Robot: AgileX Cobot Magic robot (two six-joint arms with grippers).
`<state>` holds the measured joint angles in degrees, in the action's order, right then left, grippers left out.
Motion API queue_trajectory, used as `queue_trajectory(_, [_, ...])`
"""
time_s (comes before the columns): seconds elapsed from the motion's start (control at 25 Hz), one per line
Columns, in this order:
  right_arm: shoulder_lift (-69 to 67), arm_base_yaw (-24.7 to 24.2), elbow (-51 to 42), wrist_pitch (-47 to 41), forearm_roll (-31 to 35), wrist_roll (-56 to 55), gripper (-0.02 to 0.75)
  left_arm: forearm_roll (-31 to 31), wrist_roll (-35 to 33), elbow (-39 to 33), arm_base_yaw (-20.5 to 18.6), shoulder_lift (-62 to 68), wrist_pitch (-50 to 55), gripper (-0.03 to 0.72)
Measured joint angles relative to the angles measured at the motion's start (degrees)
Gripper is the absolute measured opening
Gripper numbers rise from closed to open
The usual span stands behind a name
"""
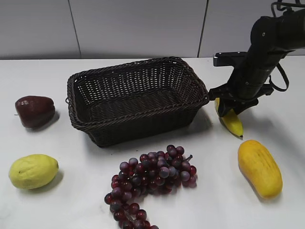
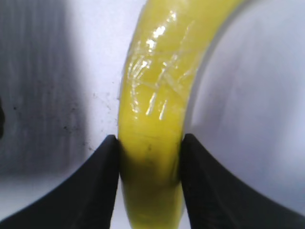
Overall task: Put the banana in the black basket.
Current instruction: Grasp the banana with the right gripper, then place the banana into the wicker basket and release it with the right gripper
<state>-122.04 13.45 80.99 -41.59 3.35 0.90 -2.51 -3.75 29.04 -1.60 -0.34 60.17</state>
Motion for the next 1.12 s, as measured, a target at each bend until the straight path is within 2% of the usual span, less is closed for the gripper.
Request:
queue_trajectory(0.32, [3.5, 0.0, 0.4, -2.5, -2.4, 0.0, 0.33, 0.0, 0.0, 0.0, 0.0, 0.0, 0.0, 0.236])
queue_trajectory(0.68, [12.5, 0.9, 9.8, -9.4, -2.6, 0.1, 0.33, 0.0, 0.0, 0.0, 0.0, 0.0, 0.0, 0.236])
queue_trajectory(0.92, [14.5, 6.8, 15.8, -11.2, -2.1, 0.2, 0.33, 0.0, -0.1, 0.0, 0.0, 0.0, 0.0, 0.236])
queue_trajectory(1.12, [14.5, 12.8, 16.1, -10.3, -1.8, 1.5, 0.33, 0.0, -0.1, 0.0, 0.0, 0.0, 0.0, 0.236])
